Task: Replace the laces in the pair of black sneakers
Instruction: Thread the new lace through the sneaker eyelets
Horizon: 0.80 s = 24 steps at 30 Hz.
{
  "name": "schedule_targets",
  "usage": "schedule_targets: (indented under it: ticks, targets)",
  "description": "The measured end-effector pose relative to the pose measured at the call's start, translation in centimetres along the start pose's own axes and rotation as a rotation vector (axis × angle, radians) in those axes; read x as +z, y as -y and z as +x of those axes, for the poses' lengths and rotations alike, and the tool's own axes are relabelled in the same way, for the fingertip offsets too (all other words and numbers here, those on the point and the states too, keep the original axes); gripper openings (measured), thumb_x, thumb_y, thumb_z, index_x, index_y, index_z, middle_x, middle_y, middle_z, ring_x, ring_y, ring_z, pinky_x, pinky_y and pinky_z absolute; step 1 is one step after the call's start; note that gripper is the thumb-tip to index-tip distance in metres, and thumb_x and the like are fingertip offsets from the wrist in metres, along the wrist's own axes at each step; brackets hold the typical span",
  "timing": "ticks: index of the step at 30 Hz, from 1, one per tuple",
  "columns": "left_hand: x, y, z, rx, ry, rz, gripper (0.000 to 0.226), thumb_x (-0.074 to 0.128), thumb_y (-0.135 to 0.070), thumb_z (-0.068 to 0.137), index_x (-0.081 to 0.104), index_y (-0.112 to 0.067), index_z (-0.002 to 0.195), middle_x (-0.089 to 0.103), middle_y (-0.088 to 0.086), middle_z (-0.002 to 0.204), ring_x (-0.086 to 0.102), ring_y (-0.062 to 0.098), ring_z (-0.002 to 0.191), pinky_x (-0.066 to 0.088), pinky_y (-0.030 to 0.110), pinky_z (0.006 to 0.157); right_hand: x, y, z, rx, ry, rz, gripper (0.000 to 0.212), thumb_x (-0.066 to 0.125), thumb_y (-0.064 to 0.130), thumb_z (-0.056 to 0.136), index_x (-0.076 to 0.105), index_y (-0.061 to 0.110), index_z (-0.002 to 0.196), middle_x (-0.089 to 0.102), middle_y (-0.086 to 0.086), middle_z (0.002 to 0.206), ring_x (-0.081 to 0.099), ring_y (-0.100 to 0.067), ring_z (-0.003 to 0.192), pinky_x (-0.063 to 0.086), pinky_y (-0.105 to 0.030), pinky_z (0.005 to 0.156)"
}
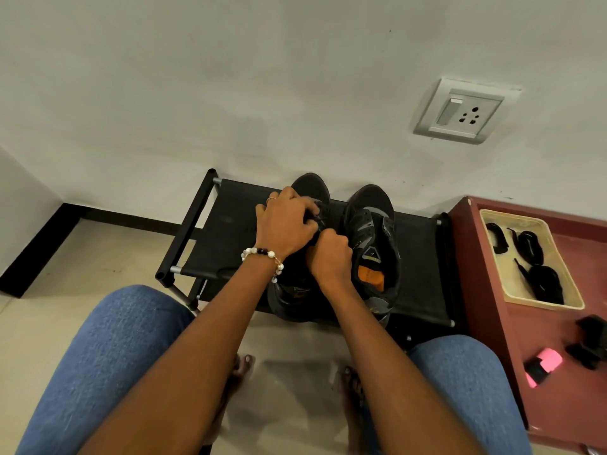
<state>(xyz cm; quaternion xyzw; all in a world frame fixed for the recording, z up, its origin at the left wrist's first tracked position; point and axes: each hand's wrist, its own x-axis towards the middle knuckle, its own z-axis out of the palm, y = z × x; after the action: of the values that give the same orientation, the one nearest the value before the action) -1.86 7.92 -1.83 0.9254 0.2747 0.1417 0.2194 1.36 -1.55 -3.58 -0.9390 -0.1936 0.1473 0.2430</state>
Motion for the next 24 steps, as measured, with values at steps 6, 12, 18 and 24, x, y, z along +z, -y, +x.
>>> schedule_targets:
  ticks: [6, 12, 18, 24]
  targets:
    - [1.0, 0.2, -0.4, 0.116, -0.048, 0.354, 0.014, 0.06, -0.016, 0.091, 0.074, -0.017, 0.094, 0.061, 0.004, 0.105, 0.062, 0.025, 0.09, 0.046, 0.041, 0.081, 0.0, 0.0, -0.1, 0.006, 0.008, 0.006, 0.025, 0.051, 0.016, 0.097, 0.055, -0.003, 0.112, 0.061, -0.021, 0.113, 0.06, -0.041, 0.104, 0.044, -0.037, 0.07]
    - [0.8, 0.0, -0.5, 0.1, -0.094, 0.201, 0.017, 0.06, -0.021, 0.089, 0.07, -0.01, 0.082, 0.065, 0.005, 0.082, 0.062, 0.026, 0.069, 0.035, 0.031, 0.057, -0.1, 0.0, -0.1, 0.003, 0.006, 0.019, 0.026, 0.049, 0.017, 0.097, 0.055, -0.003, 0.112, 0.061, -0.021, 0.113, 0.06, -0.04, 0.103, 0.04, -0.035, 0.069]
    - [0.3, 0.0, -0.3, -0.175, -0.076, -0.056, 0.02, 0.054, -0.025, 0.092, 0.063, -0.008, 0.087, 0.068, 0.006, 0.084, 0.062, 0.025, 0.082, 0.038, 0.032, 0.073, -0.1, 0.1, -0.1, 0.0, 0.018, -0.016, 0.029, 0.049, 0.018, 0.097, 0.054, -0.004, 0.114, 0.062, -0.02, 0.112, 0.061, -0.039, 0.102, 0.044, -0.036, 0.07]
    - [-0.8, 1.0, 0.1, -0.516, -0.106, -0.758, 0.018, 0.05, -0.019, 0.092, 0.049, -0.011, 0.075, 0.071, 0.009, 0.081, 0.071, 0.023, 0.067, 0.059, 0.044, 0.072, -0.3, 0.1, 0.0, 0.012, 0.034, -0.012, 0.028, 0.051, 0.016, 0.096, 0.054, -0.005, 0.114, 0.061, -0.02, 0.112, 0.061, -0.039, 0.1, 0.04, -0.033, 0.065]
